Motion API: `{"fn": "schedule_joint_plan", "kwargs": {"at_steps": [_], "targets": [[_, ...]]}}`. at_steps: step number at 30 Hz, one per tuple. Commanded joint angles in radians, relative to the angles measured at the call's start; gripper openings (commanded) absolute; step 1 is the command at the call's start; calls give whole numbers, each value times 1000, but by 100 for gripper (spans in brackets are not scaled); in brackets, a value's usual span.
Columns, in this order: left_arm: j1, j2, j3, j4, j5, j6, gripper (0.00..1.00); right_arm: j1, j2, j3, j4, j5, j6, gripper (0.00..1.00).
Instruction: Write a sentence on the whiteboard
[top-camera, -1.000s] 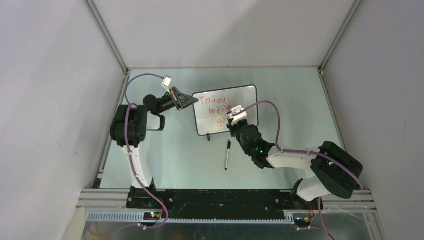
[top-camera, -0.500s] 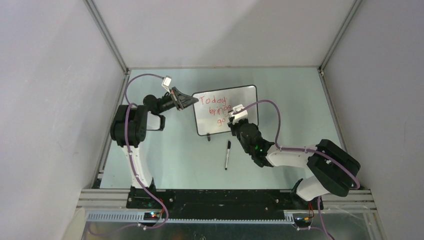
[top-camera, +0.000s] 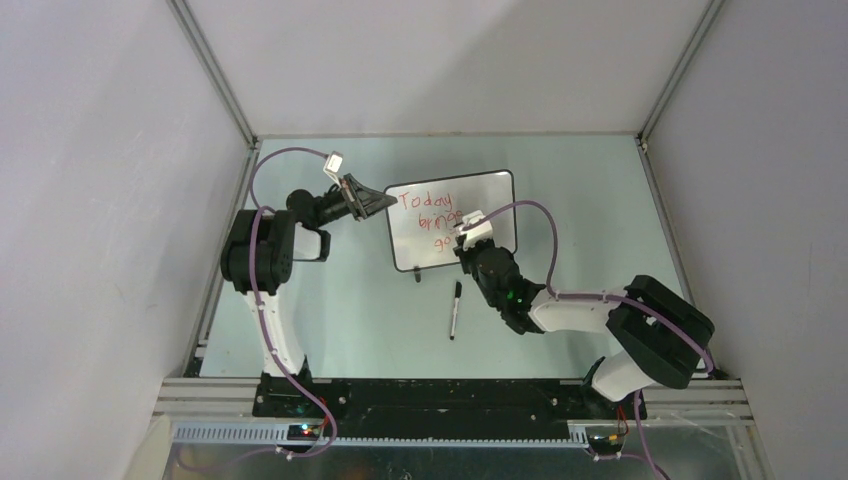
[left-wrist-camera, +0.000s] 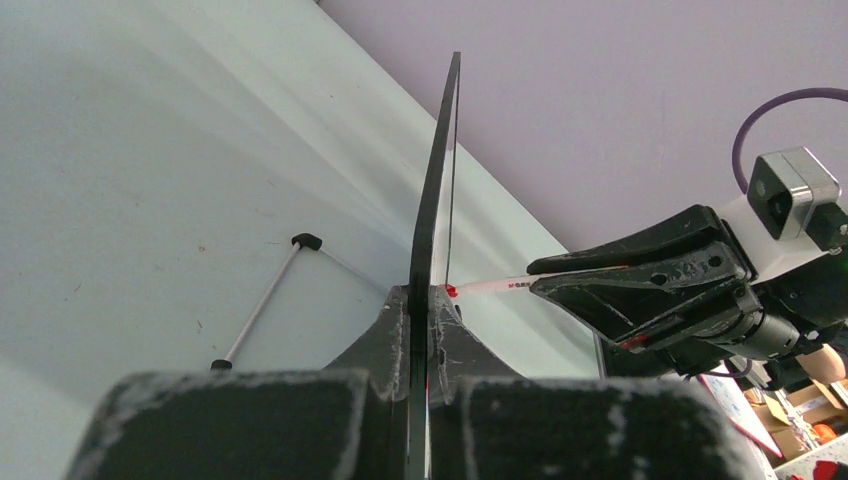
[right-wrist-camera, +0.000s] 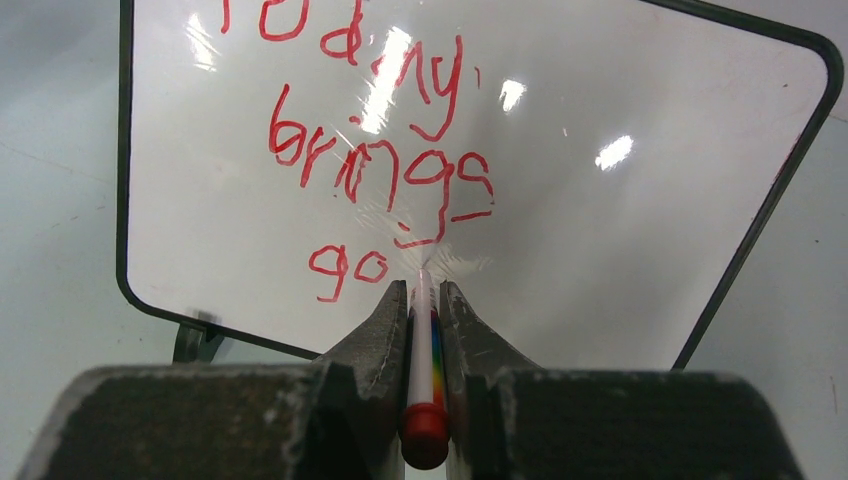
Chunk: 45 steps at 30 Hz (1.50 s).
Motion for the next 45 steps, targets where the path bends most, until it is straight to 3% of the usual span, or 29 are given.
{"fn": "schedule_joint_plan", "kwargs": {"at_steps": [1, 24, 45], "targets": [[8, -13, 6, 48, 2, 23, 0, -5, 17, 21, 49, -5, 16, 0], [8, -14, 5, 47, 1, 25, 0, -2, 50, 33, 86, -11, -4, 0], [8, -14, 5, 49, 3, 25, 0, 8, 29, 38, -16, -35, 37, 0]]}}
